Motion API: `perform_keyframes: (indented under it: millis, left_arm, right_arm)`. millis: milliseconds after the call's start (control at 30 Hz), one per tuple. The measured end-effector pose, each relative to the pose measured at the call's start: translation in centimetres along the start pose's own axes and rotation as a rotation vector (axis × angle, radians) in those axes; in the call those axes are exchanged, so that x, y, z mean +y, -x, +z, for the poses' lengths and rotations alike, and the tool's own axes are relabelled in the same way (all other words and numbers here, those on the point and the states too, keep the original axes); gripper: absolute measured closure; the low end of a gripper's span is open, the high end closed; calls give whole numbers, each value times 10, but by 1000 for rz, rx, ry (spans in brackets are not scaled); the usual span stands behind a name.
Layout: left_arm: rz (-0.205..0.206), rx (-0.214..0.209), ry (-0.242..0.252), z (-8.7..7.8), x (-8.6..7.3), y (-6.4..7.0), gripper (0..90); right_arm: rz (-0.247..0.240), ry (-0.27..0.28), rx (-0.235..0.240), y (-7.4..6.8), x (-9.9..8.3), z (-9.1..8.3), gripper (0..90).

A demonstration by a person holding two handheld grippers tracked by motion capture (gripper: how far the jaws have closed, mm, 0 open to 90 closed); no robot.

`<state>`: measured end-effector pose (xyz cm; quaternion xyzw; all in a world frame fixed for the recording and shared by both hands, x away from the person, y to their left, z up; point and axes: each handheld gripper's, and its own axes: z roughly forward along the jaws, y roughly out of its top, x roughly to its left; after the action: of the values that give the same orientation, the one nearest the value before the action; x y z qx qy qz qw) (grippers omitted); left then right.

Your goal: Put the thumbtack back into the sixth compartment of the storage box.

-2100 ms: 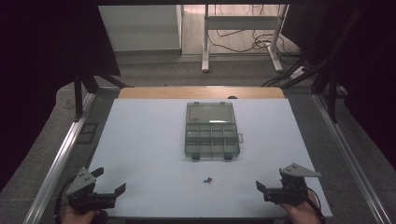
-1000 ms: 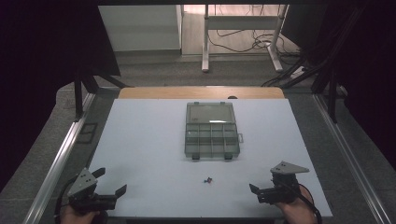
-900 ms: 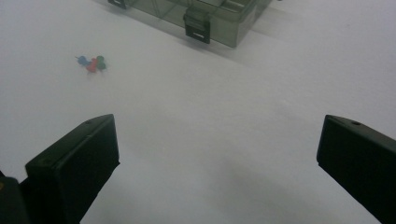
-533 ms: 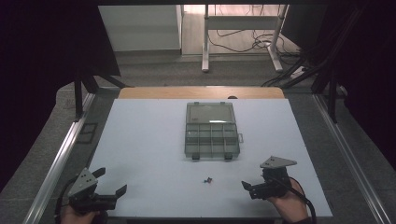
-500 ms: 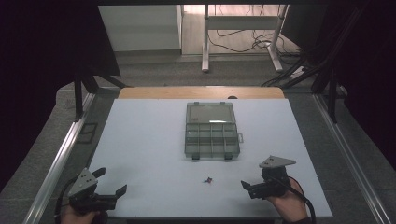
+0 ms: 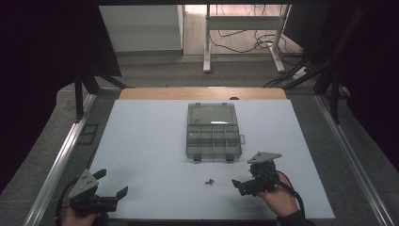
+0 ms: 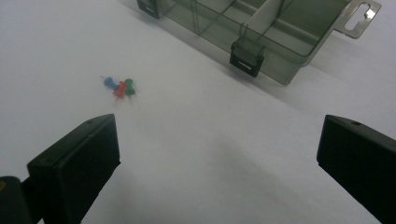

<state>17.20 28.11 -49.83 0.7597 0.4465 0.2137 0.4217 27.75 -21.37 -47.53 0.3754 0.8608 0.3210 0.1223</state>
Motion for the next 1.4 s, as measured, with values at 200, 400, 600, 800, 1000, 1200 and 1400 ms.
perform_keyframes:
  millis: [200, 400, 600, 800, 1000, 1200, 1400]
  left_arm:
    - [-1, -3, 0, 0, 0, 0, 8]
    - [1, -4, 0, 0, 0, 0, 9]
    - [1, -5, -1, 0, 0, 0, 9]
    - [4, -7, 0, 0, 0, 0, 9]
    - [7, -7, -1, 0, 0, 0, 10]
    - [10, -8, -1, 0, 0, 0, 11]
    - [12, -10, 0, 0, 0, 0, 12]
  right_arm:
    - [22, -8, 0, -3, 7, 6, 0]
    - [20, -35, 12, -6, 14, 14, 0]
    - [13, -73, 21, -12, 24, 23, 45]
    - [-35, -111, 49, -18, 32, 34, 189]
    - [-74, -139, 81, -25, 39, 43, 369]
    - [-139, -185, 106, -35, 47, 55, 559]
    - [-193, -236, 151, -46, 52, 70, 725]
